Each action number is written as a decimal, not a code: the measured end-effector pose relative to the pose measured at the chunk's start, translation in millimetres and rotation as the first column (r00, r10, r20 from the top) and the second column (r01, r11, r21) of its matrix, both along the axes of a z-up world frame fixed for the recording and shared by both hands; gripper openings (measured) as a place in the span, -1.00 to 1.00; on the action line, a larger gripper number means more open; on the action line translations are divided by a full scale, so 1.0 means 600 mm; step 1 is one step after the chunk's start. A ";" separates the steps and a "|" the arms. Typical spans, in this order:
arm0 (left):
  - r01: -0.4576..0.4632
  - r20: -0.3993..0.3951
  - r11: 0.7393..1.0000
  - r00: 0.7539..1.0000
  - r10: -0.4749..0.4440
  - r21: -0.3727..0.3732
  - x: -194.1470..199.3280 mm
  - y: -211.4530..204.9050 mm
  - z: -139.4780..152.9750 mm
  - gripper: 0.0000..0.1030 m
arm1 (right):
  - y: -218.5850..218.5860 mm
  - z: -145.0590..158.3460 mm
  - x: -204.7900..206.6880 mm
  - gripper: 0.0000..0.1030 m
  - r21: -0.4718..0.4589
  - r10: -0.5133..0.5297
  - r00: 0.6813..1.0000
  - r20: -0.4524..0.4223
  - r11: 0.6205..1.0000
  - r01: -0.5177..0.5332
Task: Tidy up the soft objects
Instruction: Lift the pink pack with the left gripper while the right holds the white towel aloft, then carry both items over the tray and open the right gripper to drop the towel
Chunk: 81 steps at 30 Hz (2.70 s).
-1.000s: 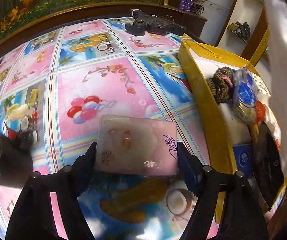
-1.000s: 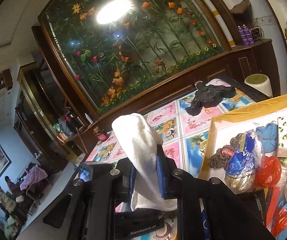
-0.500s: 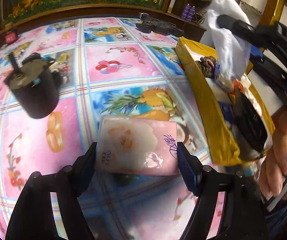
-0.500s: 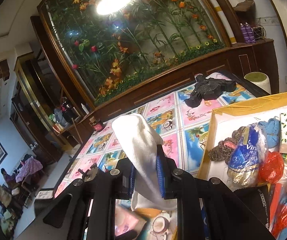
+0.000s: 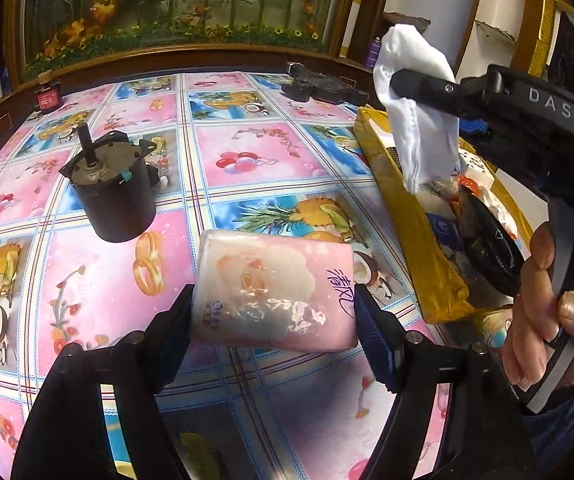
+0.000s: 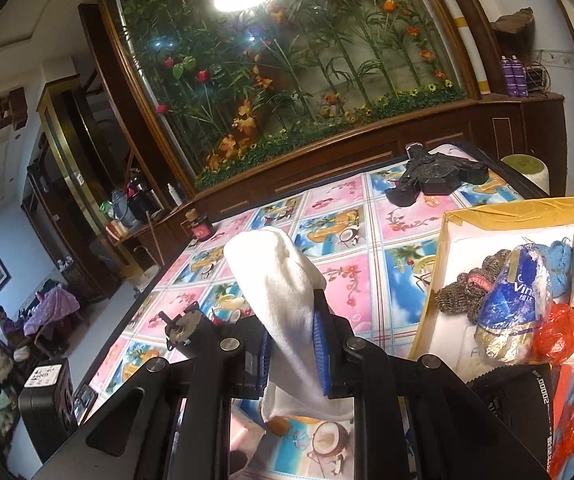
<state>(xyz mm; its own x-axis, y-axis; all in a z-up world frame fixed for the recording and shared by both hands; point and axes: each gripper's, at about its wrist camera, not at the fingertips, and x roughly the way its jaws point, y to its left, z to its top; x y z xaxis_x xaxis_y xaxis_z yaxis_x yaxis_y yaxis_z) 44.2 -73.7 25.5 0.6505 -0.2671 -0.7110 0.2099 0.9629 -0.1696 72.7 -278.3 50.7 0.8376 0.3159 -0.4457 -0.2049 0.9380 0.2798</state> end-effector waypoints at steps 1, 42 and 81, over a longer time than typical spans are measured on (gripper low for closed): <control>-0.004 0.001 1.000 1.000 0.004 -0.001 0.001 0.001 0.000 0.44 | 0.002 -0.001 0.000 -0.66 -0.005 0.001 1.000 -0.002 1.000 -0.001; -0.082 0.145 0.976 0.988 0.053 0.202 0.005 -0.035 0.016 0.45 | 0.007 0.015 -0.006 -0.66 -0.046 -0.025 0.999 -0.037 0.999 0.023; 0.075 0.207 0.987 0.973 -0.103 0.140 0.067 -0.184 0.122 0.45 | -0.203 0.047 -0.079 -0.65 0.187 -0.308 0.951 -0.009 0.934 0.304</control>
